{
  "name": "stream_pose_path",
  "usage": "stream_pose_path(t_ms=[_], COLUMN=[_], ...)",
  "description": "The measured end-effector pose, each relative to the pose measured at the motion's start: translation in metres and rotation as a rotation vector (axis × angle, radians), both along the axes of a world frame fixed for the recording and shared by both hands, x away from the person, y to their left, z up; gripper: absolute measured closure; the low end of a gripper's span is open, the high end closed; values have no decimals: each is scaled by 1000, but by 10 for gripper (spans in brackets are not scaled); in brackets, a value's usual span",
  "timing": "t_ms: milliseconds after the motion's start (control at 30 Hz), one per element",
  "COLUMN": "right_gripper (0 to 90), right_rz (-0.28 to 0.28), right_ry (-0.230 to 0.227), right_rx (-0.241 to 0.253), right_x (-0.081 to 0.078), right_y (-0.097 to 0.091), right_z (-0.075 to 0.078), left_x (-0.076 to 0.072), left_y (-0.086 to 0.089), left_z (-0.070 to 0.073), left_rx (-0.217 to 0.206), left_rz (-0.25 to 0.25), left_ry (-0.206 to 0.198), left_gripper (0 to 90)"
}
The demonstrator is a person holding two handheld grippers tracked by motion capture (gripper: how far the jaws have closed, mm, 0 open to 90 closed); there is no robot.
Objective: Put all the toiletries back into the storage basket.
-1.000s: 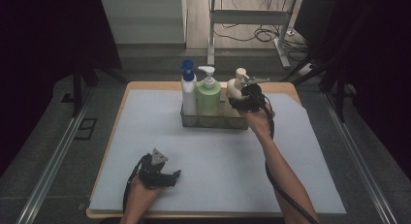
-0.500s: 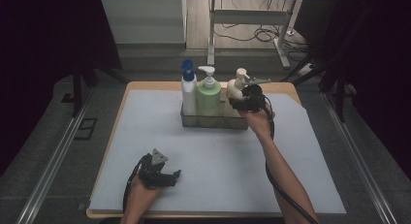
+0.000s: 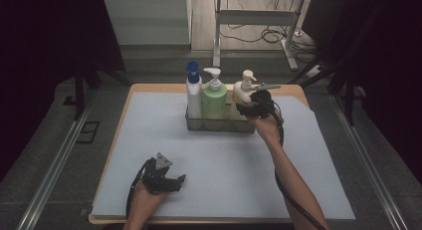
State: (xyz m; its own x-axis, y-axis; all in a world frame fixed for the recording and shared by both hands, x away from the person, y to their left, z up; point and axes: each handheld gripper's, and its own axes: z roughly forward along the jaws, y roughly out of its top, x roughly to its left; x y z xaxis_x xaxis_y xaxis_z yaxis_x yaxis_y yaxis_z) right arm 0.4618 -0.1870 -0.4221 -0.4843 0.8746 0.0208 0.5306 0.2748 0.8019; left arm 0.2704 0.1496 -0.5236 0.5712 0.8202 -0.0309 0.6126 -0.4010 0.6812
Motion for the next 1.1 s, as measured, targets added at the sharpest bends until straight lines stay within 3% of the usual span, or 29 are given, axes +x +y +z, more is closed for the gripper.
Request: stream_pose_path(t_ms=[600,833,1100], right_gripper=[374,453,613], right_rz=[37,47,24], right_ry=[15,22,17], right_rx=[16,9,-11], right_x=[-23,-32,-38], right_y=[-18,-28,-43], right_z=[-1,-2,-3], left_x=[0,0,0], left_y=[0,0,0], left_z=[0,0,0], left_rx=[0,0,1], left_rz=[0,1,0], left_ry=[0,-1,-1], left_gripper=[121,121,121])
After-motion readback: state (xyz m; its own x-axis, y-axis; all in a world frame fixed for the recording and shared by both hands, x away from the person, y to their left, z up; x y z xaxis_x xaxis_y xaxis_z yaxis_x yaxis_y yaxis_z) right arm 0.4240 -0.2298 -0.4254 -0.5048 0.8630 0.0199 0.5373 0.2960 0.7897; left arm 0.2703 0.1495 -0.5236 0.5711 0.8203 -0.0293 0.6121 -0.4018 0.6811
